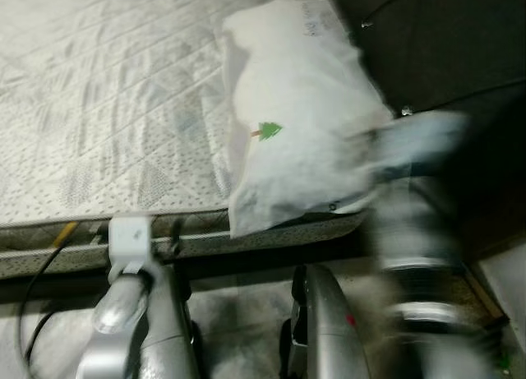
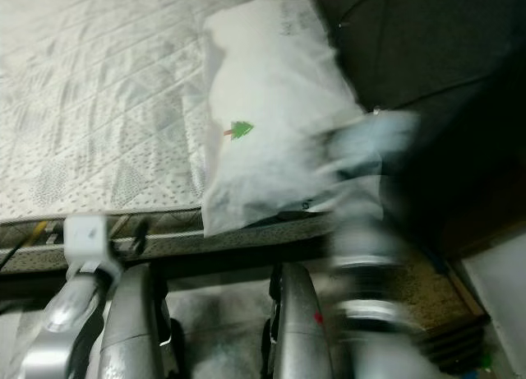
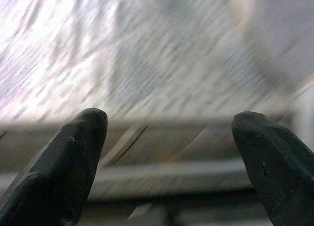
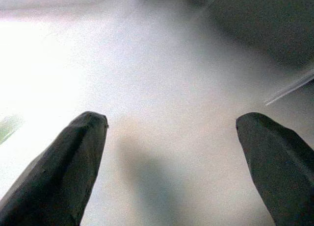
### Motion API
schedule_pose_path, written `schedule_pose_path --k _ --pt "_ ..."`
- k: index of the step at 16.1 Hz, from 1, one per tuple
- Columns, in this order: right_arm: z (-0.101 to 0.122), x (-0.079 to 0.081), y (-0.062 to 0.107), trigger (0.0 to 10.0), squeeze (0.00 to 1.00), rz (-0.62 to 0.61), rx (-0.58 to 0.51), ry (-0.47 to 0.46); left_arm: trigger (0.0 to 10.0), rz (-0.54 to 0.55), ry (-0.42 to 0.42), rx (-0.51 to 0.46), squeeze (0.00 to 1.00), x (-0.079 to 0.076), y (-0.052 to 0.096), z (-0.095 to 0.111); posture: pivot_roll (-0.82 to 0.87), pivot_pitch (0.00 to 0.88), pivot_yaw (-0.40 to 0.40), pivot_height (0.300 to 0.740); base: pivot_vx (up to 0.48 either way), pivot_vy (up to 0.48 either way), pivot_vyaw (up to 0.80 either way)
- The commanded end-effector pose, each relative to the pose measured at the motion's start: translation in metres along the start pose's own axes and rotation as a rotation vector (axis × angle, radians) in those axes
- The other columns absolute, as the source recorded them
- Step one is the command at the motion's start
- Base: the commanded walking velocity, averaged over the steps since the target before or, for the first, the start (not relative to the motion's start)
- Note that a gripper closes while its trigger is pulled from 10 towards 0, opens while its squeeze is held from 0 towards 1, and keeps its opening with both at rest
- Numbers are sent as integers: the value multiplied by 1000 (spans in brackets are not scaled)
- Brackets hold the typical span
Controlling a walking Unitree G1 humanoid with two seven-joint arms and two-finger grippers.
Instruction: Clean up the room
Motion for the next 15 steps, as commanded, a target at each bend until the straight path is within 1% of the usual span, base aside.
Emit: schedule_pose_path --k 1,3,5,6,8,9,10,12,13,14,15 --pt "-1 -3 -2 10000 1000 4 9 14 10000 14 -5 16 0 4 3 -5 94 164 -68 566 0 0 0" --pt "-7 12 -6 10000 1000 47 57 18 10000 13 -7 15 0 5 2 -4 97 163 -67 566 0 0 0" --pt "-24 26 -7 10000 1000 83 138 13 10000 16 -11 16 0 6 2 -4 110 163 -71 566 0 0 0" --pt "-37 32 -6 10000 1000 95 199 24 10000 23 -12 16 0 7 2 -5 114 161 -73 566 0 0 0" --pt "-15 25 -10 10000 1000 54 68 -29 10000 35 -12 13 0 9 3 -5 116 148 -69 566 0 0 0" --pt "-3 20 -11 10000 1000 40 4 -29 10000 40 -12 8 0 10 2 -4 109 141 -65 566 0 0 0" --pt "15 9 -10 10000 1000 13 -81 -24 10000 47 -10 -7 0 11 0 -2 105 132 -63 566 0 0 0" --pt "32 -2 -3 10000 1000 -2 -176 -13 10000 65 0 -36 0 13 -3 2 90 108 -58 566 0 0 0" --pt "35 -10 8 10000 1000 -4 -209 -5 10000 74 9 -51 0 13 -4 2 71 75 -54 566 0 0 0" --pt "35 -14 14 10000 1000 -9 -215 2 10000 78 14 -55 0 12 -4 2 68 70 -53 566 0 0 0" --pt "28 -21 29 10000 0 -17 -208 12 10000 78 30 -51 0 11 -4 -1 51 38 -47 566 0 0 0"
Point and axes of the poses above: a point about 5 cm out from each wrist's last joint towards the gripper, its own y axis pointing back from the gripper into the wrist, its own z axis along the axis of the wrist's last joint, x = y × z, the point moved 2 cm from there along -y, pointing out of the wrist towards the gripper, and after that the axes turned 8 degrees about y, right-handed, at the moved point
